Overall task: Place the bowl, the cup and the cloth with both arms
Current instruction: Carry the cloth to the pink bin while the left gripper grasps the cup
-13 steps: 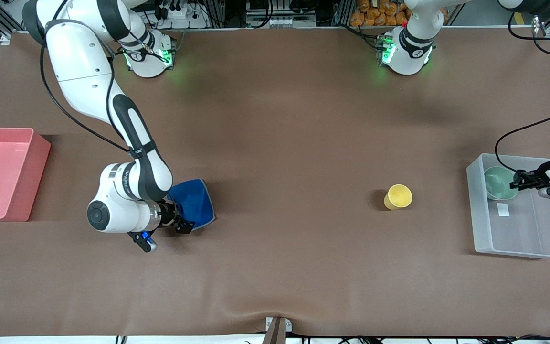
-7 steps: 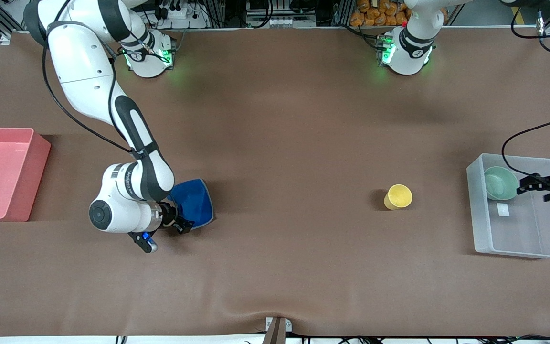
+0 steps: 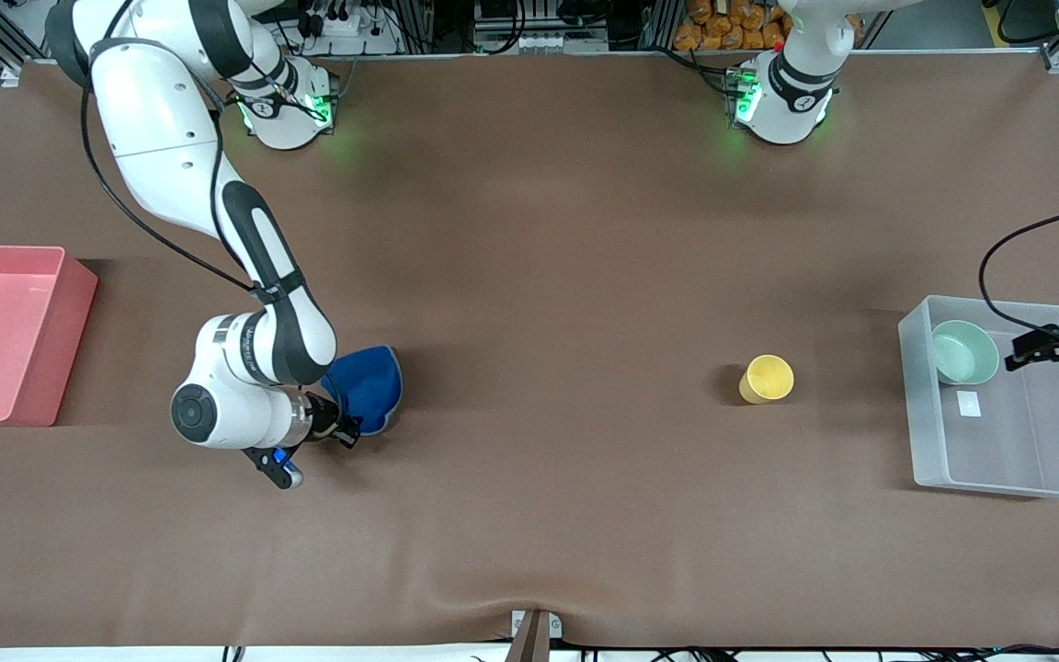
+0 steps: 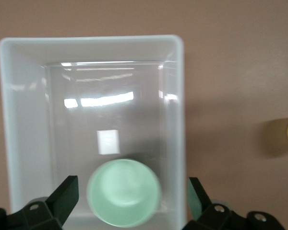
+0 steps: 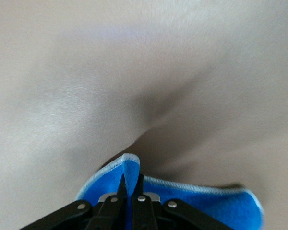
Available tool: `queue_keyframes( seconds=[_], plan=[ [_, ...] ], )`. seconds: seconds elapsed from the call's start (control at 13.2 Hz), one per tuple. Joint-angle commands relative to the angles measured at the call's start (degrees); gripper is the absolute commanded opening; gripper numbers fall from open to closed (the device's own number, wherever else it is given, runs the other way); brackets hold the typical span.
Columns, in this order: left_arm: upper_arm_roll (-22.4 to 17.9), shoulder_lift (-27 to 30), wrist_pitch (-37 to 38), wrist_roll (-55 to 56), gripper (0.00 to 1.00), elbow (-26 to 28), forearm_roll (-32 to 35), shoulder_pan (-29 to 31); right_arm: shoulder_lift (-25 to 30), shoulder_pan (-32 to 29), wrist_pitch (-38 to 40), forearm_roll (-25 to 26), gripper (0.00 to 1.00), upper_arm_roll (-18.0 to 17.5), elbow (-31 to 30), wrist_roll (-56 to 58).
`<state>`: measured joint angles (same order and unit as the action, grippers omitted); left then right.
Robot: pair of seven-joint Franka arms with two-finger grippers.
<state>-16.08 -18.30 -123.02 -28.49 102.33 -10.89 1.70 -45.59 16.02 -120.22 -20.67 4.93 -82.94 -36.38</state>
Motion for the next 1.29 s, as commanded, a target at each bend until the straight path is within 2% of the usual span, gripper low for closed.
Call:
queue_keyframes(
  seconds=[0.0, 0.23, 0.45, 0.53, 0.76, 0.98, 1.14, 1.21],
  plan=[
    [6.39, 1.95, 2.43, 13.69, 1.00, 1.21, 3.51, -1.44, 6.37, -2.91, 7.44, 5.45, 0.00, 0.35, 1.02, 2.62],
    [13.43, 0.99, 2.17, 24.68, 1.00, 1.21, 3.69, -1.62, 13.40, -4.86, 12.80, 9.23, 0.00, 0.43, 1.29, 6.49],
    [16.69, -1.47, 1.38, 27.17, 1.00, 1.29, 3.95, -2.14, 19.47, -5.03, 18.95, 19.32, 0.00, 0.34, 1.99, 9.65],
    [16.87, -2.17, 1.20, 28.83, 1.00, 1.38, 4.04, -2.93, 20.44, -5.47, 21.24, 20.92, 0.00, 0.52, 1.99, 12.45],
    [16.96, -4.29, -0.03, 30.77, 1.00, 2.17, 4.04, -4.60, 23.00, -12.57, 26.43, 21.20, 0.00, 1.22, 1.99, 25.60],
    [17.14, -5.69, -3.70, 32.79, 0.96, 4.01, 3.95, -6.61, 23.79, -23.19, 28.47, 22.24, 0.00, 1.49, 2.08, 43.52],
    [17.14, -6.05, -7.49, 34.73, 0.91, 6.03, 4.04, -7.50, 22.75, -29.61, 27.77, 28.55, 0.00, 1.66, 3.65, 53.91],
    [17.14, -6.05, -8.11, 34.91, 0.85, 6.56, 4.04, -7.77, 20.91, -33.21, 27.68, 29.80, 0.00, 1.58, 5.66, 58.40]
  ],
)
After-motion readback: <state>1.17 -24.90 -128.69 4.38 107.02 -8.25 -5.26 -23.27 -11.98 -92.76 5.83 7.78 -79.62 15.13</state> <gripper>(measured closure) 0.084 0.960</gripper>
